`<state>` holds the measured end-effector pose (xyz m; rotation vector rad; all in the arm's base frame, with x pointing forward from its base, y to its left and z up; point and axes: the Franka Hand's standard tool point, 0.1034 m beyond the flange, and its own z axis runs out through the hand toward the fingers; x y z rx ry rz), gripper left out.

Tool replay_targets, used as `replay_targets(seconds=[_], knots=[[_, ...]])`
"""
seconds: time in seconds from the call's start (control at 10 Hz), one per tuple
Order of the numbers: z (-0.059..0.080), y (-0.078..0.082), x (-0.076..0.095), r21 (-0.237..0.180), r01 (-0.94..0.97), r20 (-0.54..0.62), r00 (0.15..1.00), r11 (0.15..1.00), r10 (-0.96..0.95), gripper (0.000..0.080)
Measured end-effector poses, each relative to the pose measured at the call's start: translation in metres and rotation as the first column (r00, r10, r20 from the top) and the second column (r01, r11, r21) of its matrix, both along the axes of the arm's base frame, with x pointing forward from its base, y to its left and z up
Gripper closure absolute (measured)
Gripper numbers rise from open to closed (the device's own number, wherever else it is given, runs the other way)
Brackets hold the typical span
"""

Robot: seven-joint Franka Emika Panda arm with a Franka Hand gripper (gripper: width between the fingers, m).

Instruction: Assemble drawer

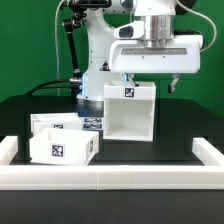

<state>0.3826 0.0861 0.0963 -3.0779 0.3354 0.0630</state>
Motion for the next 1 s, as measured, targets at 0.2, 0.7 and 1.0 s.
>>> replay_targets(seconds=[0.2, 0.7, 1.0], knots=[[-0.0004, 0.0, -0.0003, 0.0, -0.001, -0.001, 1.0, 1.0, 0.001, 0.0422], [-0.0007, -0.0001, -0.0005, 0.0, -0.001, -0.002, 1.0, 1.0, 0.001, 0.0763], [-0.0007, -0.0001, -0.0005, 0.0, -0.001, -0.002, 1.0, 1.0, 0.001, 0.0763]])
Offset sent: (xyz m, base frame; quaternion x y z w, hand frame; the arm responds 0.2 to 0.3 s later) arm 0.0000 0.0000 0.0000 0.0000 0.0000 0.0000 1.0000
